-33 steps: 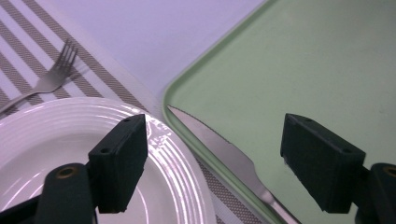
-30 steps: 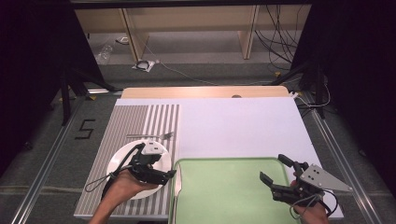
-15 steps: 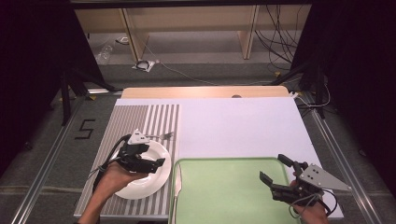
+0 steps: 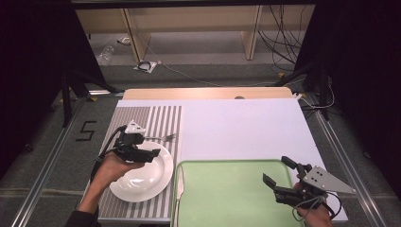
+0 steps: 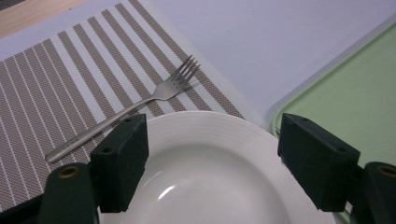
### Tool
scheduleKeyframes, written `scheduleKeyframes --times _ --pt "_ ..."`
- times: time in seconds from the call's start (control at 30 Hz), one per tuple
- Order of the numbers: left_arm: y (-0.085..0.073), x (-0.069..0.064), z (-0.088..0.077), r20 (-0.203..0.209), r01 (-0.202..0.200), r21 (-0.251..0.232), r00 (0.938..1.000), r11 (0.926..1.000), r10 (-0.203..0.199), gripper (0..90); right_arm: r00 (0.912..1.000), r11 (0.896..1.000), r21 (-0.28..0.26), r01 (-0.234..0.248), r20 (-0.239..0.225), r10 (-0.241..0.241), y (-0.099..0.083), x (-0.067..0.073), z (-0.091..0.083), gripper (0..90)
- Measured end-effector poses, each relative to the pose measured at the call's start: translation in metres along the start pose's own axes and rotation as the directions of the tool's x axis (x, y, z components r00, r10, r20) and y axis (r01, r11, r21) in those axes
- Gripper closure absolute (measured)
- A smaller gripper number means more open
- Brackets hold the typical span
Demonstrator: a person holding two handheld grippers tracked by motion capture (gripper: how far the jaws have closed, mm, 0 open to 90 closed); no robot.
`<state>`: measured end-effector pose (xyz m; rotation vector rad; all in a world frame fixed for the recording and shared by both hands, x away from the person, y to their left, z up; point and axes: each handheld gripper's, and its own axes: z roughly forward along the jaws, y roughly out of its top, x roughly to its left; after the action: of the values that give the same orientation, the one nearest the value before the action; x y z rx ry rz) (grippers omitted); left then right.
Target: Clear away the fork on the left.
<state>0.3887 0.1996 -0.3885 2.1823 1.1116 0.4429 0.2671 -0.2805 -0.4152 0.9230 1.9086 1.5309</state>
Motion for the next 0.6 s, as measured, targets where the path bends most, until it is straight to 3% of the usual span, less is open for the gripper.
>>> scheduleKeyframes --times 0.27,0.6 --pt "0.01 0.018 0.016 -0.013 -0.001 0.058 0.9999 0.9983 0.002 24.2 1.0 1.0 0.002 0.001 0.001 -0.001 0.0 0.0 0.0 15.6" --pt "0.017 0.038 0.032 -0.034 0.003 0.095 0.9994 0.9955 0.0 23.1 1.0 1.0 0.001 -0.005 -0.002 0.006 -0.001 0.0 0.001 15.5"
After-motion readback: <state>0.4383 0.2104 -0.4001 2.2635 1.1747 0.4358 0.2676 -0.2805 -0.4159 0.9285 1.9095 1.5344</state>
